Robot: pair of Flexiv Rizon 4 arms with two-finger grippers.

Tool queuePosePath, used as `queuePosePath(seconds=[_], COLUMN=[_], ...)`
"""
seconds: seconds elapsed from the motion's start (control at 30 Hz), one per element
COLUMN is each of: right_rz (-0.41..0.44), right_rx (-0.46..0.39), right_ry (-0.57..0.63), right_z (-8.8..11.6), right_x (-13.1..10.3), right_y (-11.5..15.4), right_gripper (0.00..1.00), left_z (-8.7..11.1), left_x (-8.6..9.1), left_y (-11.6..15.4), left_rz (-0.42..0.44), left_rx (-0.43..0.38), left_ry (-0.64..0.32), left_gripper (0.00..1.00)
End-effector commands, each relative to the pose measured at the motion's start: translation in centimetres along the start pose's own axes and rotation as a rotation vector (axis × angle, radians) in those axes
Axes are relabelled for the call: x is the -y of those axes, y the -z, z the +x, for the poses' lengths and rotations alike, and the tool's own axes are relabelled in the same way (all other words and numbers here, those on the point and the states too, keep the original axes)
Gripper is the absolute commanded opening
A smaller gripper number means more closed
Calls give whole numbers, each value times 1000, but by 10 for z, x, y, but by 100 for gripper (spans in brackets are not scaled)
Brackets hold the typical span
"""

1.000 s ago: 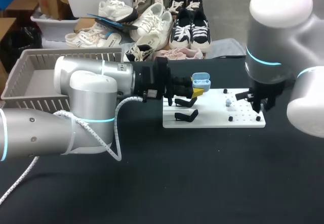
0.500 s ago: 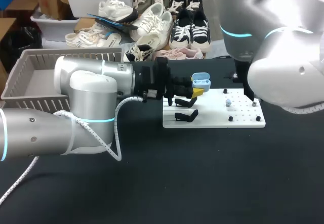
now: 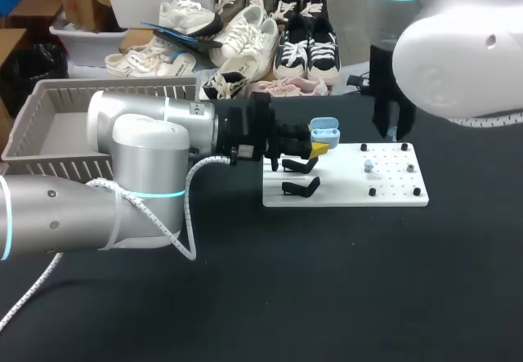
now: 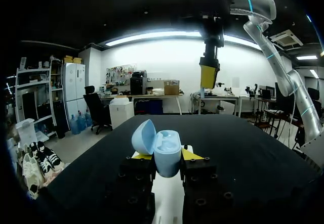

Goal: Pick up each earbud case from the left stands, insert the matching earbuds, close the lid, and place the case in the box.

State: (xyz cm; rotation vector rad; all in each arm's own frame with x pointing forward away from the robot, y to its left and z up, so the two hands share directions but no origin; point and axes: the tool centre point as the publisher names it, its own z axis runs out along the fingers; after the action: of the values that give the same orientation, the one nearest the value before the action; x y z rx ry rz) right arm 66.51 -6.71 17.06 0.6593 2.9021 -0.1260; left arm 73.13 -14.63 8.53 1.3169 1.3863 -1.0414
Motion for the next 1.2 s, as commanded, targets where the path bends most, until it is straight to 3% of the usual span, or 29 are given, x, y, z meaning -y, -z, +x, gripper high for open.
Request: queuePosePath(seconds=[0.03, 0.33, 0.9, 1.2], right_rz=[-9, -34, -71, -29], right_rx=[-30, -97, -93, -71], right_ry=[-19, -61, -46, -42], right_z=[1, 0, -8, -11], right_x=[-11, -38, -82, -90], right_y=[4, 8, 17, 7], right_gripper=[0, 0, 0, 0], left_z=[0, 0, 0, 0], left_x=[1, 1, 1, 1], left_y=[0, 0, 0, 0], left_rz=[-3, -3, -3, -3], left_rx=[2, 2, 2, 2], left_ry=[-1, -1, -1, -1], left_gripper=[0, 0, 0, 0])
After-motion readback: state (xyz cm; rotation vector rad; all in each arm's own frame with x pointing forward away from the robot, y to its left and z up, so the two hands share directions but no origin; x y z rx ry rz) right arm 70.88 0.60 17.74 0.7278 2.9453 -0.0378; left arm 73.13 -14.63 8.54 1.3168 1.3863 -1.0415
